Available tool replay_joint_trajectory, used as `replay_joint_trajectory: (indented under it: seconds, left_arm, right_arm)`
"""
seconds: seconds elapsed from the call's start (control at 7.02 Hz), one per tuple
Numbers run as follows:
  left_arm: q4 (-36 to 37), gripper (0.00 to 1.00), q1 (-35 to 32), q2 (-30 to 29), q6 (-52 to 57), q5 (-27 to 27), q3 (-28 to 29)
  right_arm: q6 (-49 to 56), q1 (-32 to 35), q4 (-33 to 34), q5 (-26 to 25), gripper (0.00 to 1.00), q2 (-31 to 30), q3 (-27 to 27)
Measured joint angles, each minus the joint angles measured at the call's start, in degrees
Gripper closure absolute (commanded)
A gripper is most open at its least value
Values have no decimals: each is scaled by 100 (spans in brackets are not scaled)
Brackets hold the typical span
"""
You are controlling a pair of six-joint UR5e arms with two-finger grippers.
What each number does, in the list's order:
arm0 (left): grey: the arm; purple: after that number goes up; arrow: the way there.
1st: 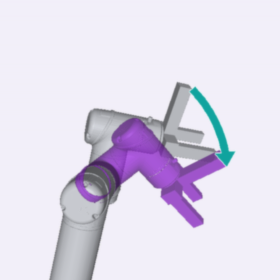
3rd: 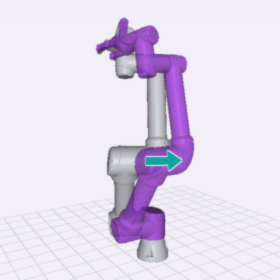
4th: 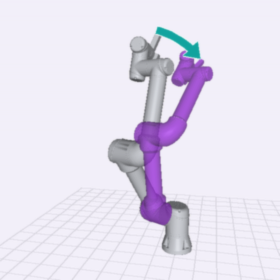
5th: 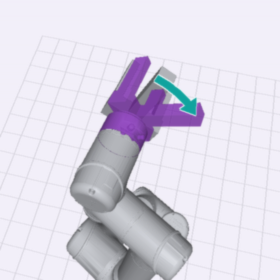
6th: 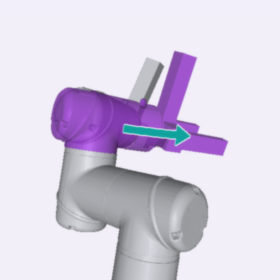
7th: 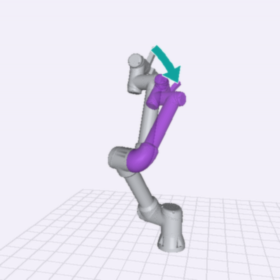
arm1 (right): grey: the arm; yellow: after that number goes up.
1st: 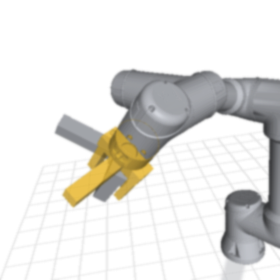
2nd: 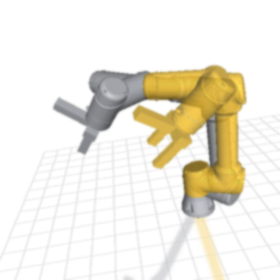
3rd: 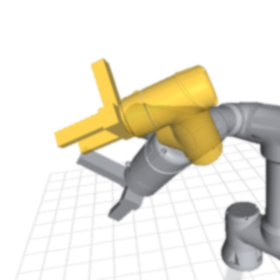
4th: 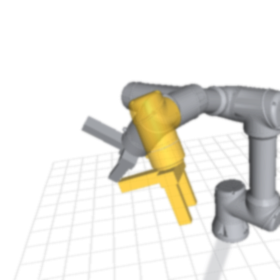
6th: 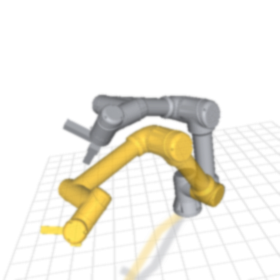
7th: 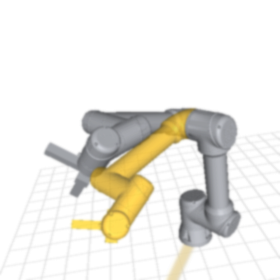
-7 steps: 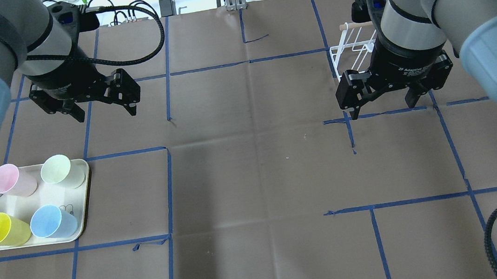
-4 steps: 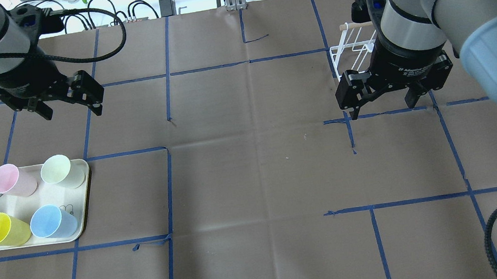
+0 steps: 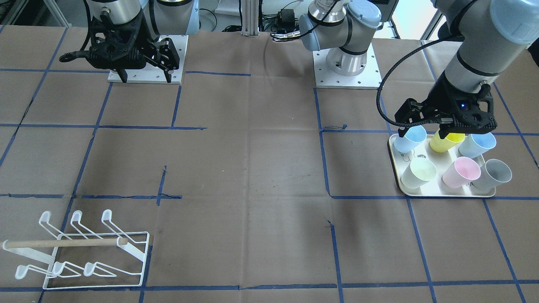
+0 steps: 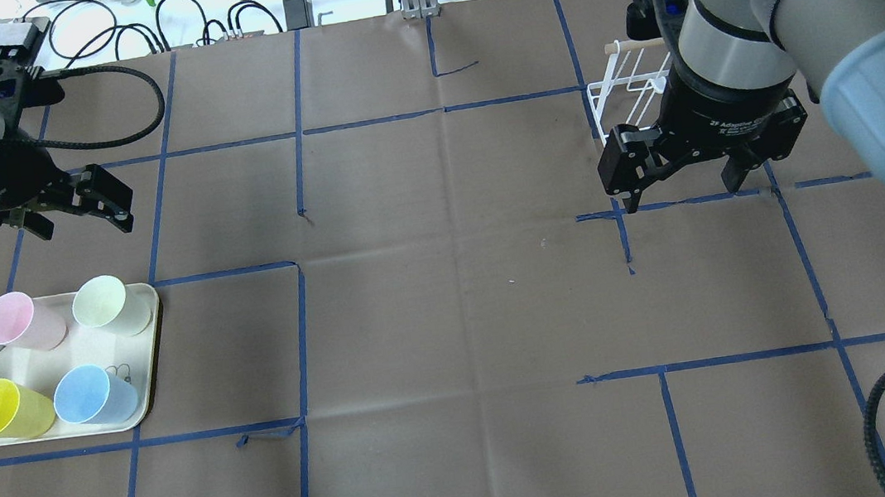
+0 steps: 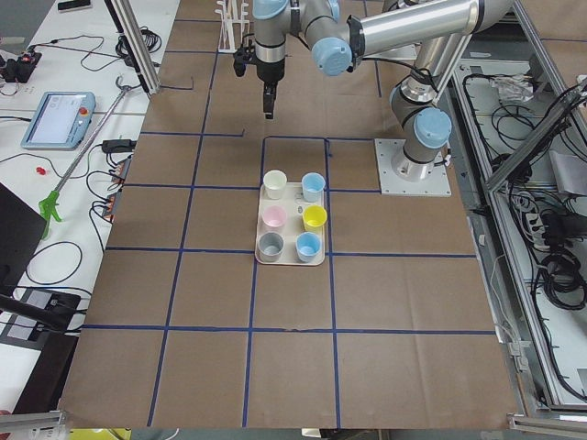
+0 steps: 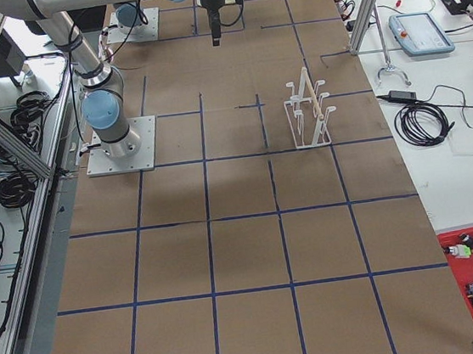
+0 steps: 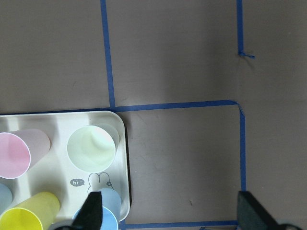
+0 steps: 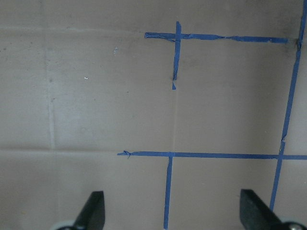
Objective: Transfer IKEA cup to right arm and place on rack
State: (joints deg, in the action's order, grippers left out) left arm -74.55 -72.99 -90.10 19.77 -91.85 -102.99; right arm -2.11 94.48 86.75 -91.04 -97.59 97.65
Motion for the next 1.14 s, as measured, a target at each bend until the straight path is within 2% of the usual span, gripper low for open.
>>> replay_joint_trajectory:
  seconds: [0.28, 1.14]
  left_arm:
    - [946, 1, 204, -146, 259, -9, -568]
    - [2273, 1, 809, -926, 340, 36, -1426]
  right_arm:
    - [-2, 0, 4, 6, 0, 6, 0]
    - [-11, 0, 9, 16, 0, 32, -9]
